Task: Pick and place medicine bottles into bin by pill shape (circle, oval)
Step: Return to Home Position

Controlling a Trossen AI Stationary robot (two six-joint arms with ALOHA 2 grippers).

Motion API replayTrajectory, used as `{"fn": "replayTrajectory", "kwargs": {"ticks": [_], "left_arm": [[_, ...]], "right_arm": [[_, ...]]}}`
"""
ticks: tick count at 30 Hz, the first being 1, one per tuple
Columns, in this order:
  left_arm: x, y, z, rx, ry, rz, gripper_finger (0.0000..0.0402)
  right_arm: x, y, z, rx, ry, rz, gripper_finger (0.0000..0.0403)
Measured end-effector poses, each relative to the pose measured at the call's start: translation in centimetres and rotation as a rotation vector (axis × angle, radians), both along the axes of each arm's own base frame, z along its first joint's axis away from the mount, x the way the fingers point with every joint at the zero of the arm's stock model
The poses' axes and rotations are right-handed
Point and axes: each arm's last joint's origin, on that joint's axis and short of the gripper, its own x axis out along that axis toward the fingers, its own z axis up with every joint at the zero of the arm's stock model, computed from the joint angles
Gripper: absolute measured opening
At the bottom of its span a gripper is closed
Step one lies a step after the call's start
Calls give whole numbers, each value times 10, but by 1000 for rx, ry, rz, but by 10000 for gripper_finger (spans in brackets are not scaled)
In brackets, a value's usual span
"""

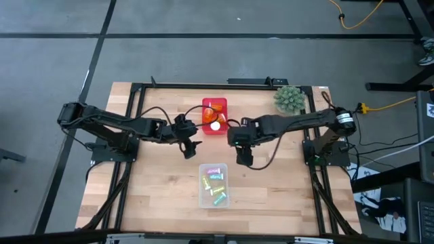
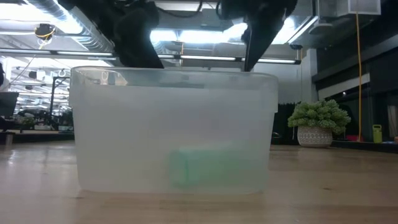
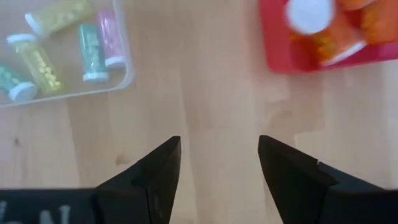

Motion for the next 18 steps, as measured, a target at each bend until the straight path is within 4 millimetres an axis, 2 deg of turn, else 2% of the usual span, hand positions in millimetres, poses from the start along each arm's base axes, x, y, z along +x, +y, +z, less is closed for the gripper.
{"fn": "replayTrajectory", "kwargs": {"ticks": [4, 7, 10, 14, 18], "left_arm": [[-11, -6, 8, -18, -5, -12, 278], [-16, -11, 13, -18, -15, -33, 278], [-21, -14, 19, -17, -30, -53, 278], [-29, -15, 29, 15, -64, -90, 278], [-40, -13, 43, 30, -121, -106, 278]], "right_arm": [[-13, 7, 19, -66, -70, -40, 217], [-30, 14, 23, -80, -126, -32, 217], [-56, 18, 15, -43, -208, -53, 217], [-96, 18, -4, 45, -372, -96, 217], [-125, 17, -18, 190, -629, -114, 217]]}}
